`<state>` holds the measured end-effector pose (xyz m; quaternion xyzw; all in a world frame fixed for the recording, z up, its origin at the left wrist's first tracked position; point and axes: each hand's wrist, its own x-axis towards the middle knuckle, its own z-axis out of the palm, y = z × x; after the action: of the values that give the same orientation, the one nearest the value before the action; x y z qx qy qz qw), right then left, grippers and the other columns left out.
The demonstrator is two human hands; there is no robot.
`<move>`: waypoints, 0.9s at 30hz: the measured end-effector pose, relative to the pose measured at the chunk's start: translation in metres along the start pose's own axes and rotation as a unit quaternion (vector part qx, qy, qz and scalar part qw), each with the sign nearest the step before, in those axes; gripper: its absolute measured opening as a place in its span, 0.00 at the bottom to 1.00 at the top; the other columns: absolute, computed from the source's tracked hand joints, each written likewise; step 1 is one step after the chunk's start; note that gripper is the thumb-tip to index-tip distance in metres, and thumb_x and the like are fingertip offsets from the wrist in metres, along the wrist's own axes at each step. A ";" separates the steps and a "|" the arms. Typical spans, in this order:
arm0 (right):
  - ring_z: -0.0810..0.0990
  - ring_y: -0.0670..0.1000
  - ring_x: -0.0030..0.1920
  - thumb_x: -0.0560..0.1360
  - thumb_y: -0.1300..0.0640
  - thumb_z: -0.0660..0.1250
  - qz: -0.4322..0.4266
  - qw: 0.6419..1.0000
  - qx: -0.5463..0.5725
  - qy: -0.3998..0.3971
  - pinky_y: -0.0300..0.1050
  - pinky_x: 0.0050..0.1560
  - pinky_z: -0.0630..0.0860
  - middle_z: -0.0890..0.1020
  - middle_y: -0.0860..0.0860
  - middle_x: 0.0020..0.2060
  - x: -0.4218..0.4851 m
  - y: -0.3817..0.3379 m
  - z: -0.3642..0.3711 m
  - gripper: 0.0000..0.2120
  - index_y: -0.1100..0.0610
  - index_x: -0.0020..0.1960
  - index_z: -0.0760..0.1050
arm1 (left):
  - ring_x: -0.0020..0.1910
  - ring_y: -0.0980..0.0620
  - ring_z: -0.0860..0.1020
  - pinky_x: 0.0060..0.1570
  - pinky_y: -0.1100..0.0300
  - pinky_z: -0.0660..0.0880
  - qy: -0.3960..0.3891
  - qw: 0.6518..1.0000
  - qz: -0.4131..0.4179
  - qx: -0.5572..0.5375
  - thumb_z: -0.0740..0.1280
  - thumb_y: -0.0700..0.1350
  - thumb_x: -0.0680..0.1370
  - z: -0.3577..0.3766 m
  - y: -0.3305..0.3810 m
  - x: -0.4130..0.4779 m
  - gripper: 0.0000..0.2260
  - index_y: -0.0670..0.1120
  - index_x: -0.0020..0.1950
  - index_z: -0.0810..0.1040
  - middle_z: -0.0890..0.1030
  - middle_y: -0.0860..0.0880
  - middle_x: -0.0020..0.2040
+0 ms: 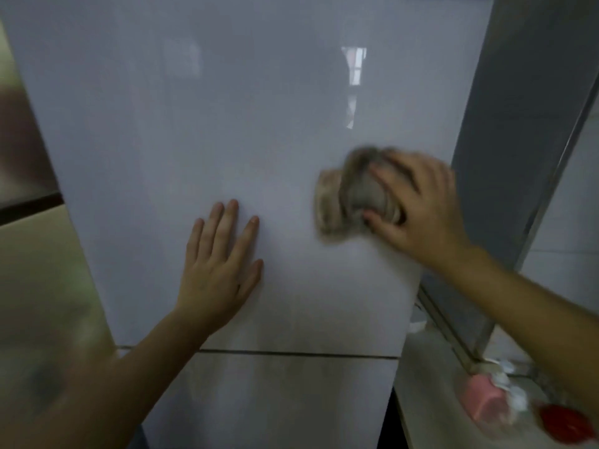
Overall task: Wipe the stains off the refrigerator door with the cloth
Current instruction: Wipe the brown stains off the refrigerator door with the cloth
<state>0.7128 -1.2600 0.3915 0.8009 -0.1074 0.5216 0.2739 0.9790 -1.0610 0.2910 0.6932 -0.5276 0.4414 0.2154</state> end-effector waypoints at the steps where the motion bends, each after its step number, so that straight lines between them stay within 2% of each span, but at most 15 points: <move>1: 0.73 0.63 0.67 0.77 0.38 0.67 0.022 0.999 0.003 0.023 0.55 0.66 0.65 0.75 0.60 0.69 0.030 0.004 -0.006 0.32 0.57 0.73 0.73 | 0.82 0.39 0.52 0.78 0.38 0.56 -0.003 1.000 0.000 -0.001 0.55 0.57 0.82 -0.003 0.000 0.001 0.28 0.46 0.80 0.59 0.54 0.39 0.82; 5: 0.71 0.59 0.68 0.75 0.41 0.71 0.078 0.993 0.024 0.091 0.46 0.65 0.61 0.75 0.57 0.68 0.111 0.000 -0.011 0.31 0.54 0.73 0.73 | 0.81 0.40 0.54 0.79 0.39 0.55 0.003 1.000 -0.020 -0.009 0.55 0.57 0.82 -0.017 -0.010 0.013 0.28 0.46 0.80 0.61 0.55 0.38 0.82; 8: 0.70 0.59 0.68 0.73 0.42 0.71 0.054 0.995 0.031 0.074 0.50 0.67 0.62 0.75 0.58 0.69 0.118 -0.024 0.007 0.32 0.54 0.73 0.73 | 0.81 0.39 0.53 0.79 0.41 0.52 0.027 0.998 -0.060 -0.007 0.56 0.56 0.82 -0.026 -0.030 0.028 0.28 0.45 0.80 0.60 0.55 0.38 0.81; 10: 0.71 0.61 0.66 0.73 0.42 0.72 -0.020 0.999 0.024 0.042 0.53 0.65 0.64 0.77 0.61 0.67 0.100 -0.045 0.027 0.32 0.56 0.72 0.74 | 0.82 0.40 0.52 0.80 0.42 0.51 0.027 0.996 -0.090 -0.007 0.55 0.57 0.82 -0.031 -0.045 0.036 0.29 0.46 0.81 0.58 0.53 0.39 0.82; 12: 0.72 0.61 0.63 0.73 0.43 0.72 -0.140 0.990 0.029 -0.001 0.54 0.63 0.65 0.79 0.62 0.65 0.069 -0.070 0.050 0.28 0.57 0.68 0.78 | 0.82 0.40 0.51 0.80 0.41 0.51 0.029 0.994 -0.109 -0.006 0.55 0.57 0.82 -0.033 -0.059 0.039 0.30 0.47 0.81 0.57 0.52 0.39 0.82; 15: 0.79 0.60 0.60 0.79 0.49 0.66 -0.306 0.947 0.062 -0.071 0.54 0.63 0.70 0.82 0.59 0.62 0.019 -0.104 0.073 0.16 0.55 0.62 0.82 | 0.81 0.40 0.54 0.79 0.40 0.53 0.042 0.994 -0.102 0.000 0.56 0.56 0.82 -0.034 -0.071 0.039 0.29 0.45 0.81 0.58 0.54 0.38 0.82; 17: 0.81 0.58 0.59 0.81 0.51 0.63 -0.353 0.928 0.070 -0.102 0.53 0.63 0.72 0.83 0.56 0.61 0.006 -0.111 0.077 0.15 0.54 0.62 0.82 | 0.81 0.39 0.55 0.78 0.39 0.55 0.055 0.994 -0.097 -0.001 0.57 0.55 0.82 -0.033 -0.075 0.038 0.29 0.44 0.80 0.60 0.56 0.38 0.81; 19: 0.81 0.58 0.59 0.82 0.50 0.61 -0.349 0.929 0.074 -0.095 0.53 0.63 0.71 0.83 0.56 0.62 0.018 -0.106 0.076 0.16 0.54 0.63 0.82 | 0.81 0.38 0.55 0.78 0.39 0.55 0.064 0.993 -0.100 -0.001 0.58 0.55 0.81 -0.034 -0.082 0.040 0.29 0.44 0.80 0.60 0.56 0.38 0.81; 21: 0.80 0.59 0.59 0.81 0.48 0.63 -0.308 0.947 0.072 -0.060 0.53 0.62 0.71 0.82 0.58 0.62 0.051 -0.098 0.068 0.17 0.55 0.64 0.81 | 0.81 0.39 0.54 0.78 0.40 0.54 0.070 0.991 -0.111 0.000 0.57 0.56 0.81 -0.036 -0.092 0.044 0.29 0.44 0.80 0.60 0.55 0.38 0.81; 24: 0.78 0.61 0.61 0.76 0.43 0.69 -0.210 0.977 0.040 0.003 0.53 0.61 0.67 0.80 0.59 0.65 0.125 -0.084 0.051 0.26 0.56 0.69 0.78 | 0.80 0.38 0.55 0.78 0.40 0.55 0.091 0.988 -0.126 -0.003 0.57 0.56 0.81 -0.039 -0.108 0.050 0.29 0.44 0.80 0.60 0.56 0.38 0.81; 27: 0.76 0.62 0.64 0.72 0.41 0.72 -0.081 0.994 0.038 0.067 0.50 0.62 0.63 0.78 0.58 0.66 0.198 -0.081 0.036 0.32 0.55 0.71 0.75 | 0.80 0.39 0.56 0.78 0.40 0.56 0.105 0.985 -0.138 -0.010 0.58 0.55 0.81 -0.040 -0.120 0.054 0.29 0.44 0.79 0.61 0.56 0.38 0.81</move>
<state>0.8636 -1.1905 0.5312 0.7798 -0.0039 0.5539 0.2916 1.0771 -1.0176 0.3765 0.7072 -0.4053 0.4726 0.3350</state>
